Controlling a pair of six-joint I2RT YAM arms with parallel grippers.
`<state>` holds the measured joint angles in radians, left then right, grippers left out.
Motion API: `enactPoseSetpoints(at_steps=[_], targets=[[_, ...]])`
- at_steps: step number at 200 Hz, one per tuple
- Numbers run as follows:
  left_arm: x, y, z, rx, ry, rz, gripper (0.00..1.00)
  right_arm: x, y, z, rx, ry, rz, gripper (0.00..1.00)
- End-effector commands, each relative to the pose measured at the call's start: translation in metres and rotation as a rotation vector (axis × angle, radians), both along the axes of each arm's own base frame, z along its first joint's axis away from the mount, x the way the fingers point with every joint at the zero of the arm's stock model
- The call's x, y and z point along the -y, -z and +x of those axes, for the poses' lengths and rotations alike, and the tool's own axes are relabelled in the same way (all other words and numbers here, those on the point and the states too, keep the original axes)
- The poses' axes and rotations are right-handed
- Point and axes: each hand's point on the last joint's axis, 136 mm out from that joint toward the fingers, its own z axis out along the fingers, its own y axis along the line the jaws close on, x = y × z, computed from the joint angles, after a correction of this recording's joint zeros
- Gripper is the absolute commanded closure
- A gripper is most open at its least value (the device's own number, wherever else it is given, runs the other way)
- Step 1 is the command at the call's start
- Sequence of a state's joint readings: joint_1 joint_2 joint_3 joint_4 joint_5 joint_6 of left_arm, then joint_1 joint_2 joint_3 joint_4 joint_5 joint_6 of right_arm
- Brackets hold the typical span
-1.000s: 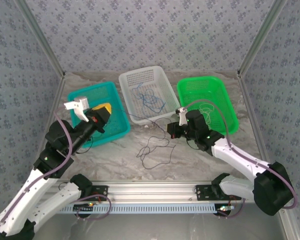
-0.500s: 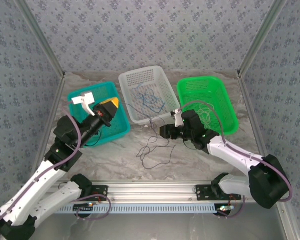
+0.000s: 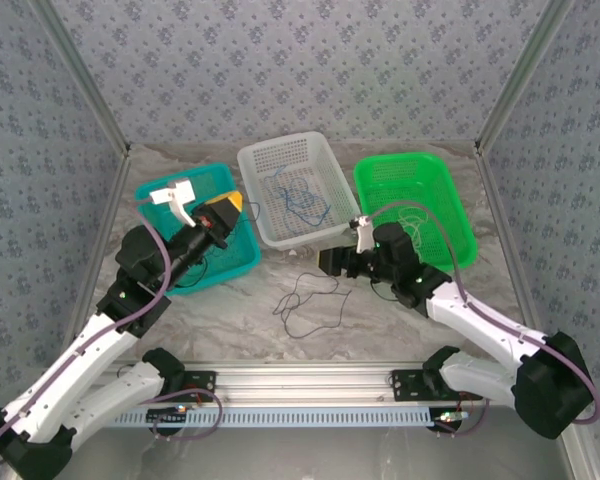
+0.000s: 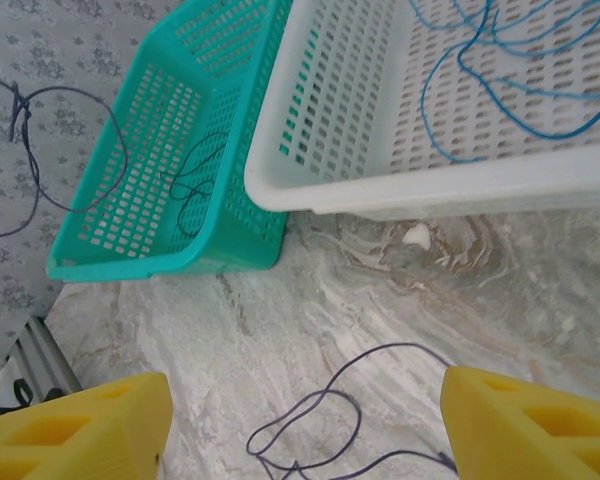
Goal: Untangle the cables
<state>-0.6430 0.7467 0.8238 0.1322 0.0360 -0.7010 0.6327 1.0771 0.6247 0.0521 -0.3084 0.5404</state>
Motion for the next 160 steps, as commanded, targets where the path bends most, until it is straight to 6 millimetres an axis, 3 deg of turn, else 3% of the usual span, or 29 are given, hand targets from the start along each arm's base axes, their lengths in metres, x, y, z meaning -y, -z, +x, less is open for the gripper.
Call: enactPoseSetpoints(at_steps=[1,46,87,160], targets=[[-0.008,-0.037,-0.004,0.085,-0.023,-0.050,1.00,-0.013,0.002,-0.010,-0.045,-0.029,0.026,0.25],[-0.004,-0.032,0.003,0.069,-0.026,-0.062,1.00,-0.031,0.006,-0.014,-0.040,-0.059,0.040,0.21],[0.015,-0.035,0.001,0.081,0.012,-0.080,1.00,-0.041,0.006,-0.012,-0.049,-0.082,0.031,0.20],[0.033,-0.041,0.001,0.101,0.052,-0.076,1.00,-0.047,0.022,0.000,-0.048,-0.063,-0.011,0.23]])
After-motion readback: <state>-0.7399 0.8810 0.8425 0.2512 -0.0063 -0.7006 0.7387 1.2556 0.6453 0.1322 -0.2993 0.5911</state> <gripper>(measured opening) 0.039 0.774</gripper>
